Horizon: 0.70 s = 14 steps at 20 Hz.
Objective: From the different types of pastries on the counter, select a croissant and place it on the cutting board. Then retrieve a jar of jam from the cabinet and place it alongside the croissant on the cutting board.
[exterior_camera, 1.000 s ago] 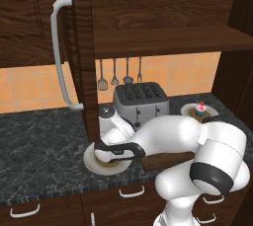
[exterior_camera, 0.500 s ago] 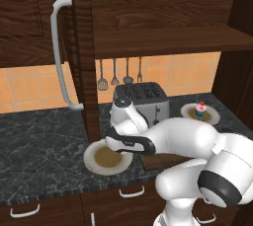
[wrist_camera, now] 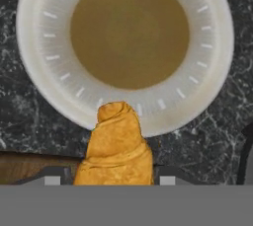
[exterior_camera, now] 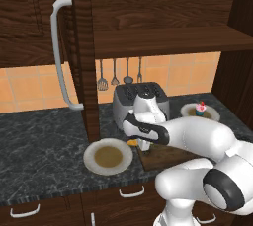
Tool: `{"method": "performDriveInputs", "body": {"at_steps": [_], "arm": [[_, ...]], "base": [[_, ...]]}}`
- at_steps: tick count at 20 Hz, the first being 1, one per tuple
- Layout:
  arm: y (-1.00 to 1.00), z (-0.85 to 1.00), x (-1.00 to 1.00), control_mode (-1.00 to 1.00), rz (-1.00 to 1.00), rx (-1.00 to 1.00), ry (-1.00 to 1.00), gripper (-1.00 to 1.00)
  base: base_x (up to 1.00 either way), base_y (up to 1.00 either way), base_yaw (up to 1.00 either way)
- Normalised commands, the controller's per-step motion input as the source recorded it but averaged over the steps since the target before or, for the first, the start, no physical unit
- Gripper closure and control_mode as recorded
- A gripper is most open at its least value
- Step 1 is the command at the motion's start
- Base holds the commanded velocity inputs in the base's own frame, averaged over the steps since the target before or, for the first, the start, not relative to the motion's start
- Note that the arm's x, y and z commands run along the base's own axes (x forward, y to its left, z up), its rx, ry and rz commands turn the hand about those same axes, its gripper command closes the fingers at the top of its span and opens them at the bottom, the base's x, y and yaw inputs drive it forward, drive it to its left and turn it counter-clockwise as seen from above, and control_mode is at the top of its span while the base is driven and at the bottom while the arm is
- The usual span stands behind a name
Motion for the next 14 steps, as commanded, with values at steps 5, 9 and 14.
{"method": "performDriveInputs", "body": {"at_steps": [5,9,14], "arm": [[-0.27,0.00,-0.12,-1.00,0.03,0.04,0.14,1.00],[-0.06,-0.01,-0.27,-1.00,0.00,0.00,0.03,1.00],[-0.27,-0.01,-0.29,-1.00,0.01,-0.02,0.01,1.00]], "base": [[0.00,0.00,0.00],[0.00,0.00,0.00],[0.00,0.00,0.00]]}}
